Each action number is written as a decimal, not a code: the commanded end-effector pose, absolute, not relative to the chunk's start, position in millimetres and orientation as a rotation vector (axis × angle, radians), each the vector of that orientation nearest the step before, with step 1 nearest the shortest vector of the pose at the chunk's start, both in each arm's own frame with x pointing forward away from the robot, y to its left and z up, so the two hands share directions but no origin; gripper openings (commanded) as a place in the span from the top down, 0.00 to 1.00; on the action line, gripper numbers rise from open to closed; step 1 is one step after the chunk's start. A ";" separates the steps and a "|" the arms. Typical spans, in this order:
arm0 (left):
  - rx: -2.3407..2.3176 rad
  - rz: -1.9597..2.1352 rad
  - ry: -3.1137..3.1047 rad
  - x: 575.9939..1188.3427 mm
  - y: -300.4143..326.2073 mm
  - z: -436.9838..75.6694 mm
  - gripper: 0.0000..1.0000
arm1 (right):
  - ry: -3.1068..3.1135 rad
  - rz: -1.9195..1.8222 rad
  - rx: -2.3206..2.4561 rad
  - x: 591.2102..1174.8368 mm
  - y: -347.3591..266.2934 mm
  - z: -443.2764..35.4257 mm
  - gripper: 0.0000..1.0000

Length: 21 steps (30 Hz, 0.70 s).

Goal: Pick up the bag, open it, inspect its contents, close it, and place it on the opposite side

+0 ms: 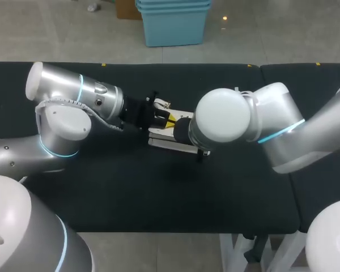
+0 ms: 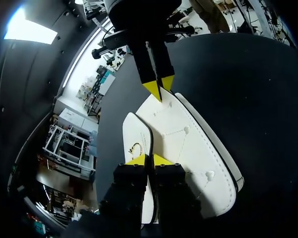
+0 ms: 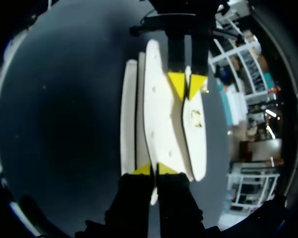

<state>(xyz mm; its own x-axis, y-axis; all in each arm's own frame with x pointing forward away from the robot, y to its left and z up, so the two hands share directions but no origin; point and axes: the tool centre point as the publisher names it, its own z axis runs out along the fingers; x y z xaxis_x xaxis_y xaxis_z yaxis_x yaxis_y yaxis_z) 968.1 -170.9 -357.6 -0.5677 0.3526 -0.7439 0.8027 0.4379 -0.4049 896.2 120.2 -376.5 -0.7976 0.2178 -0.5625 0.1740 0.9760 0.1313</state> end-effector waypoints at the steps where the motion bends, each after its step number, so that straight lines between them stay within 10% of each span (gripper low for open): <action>1: 0.922 -0.996 2.135 974.3 -184.9 -369.0 1.00 | 2.510 0.100 0.274 895.6 120.7 -377.3 1.00; 21: 0.868 -1.025 2.156 978.8 -155.7 -361.4 1.00 | 2.510 0.100 0.274 895.6 120.7 -377.3 1.00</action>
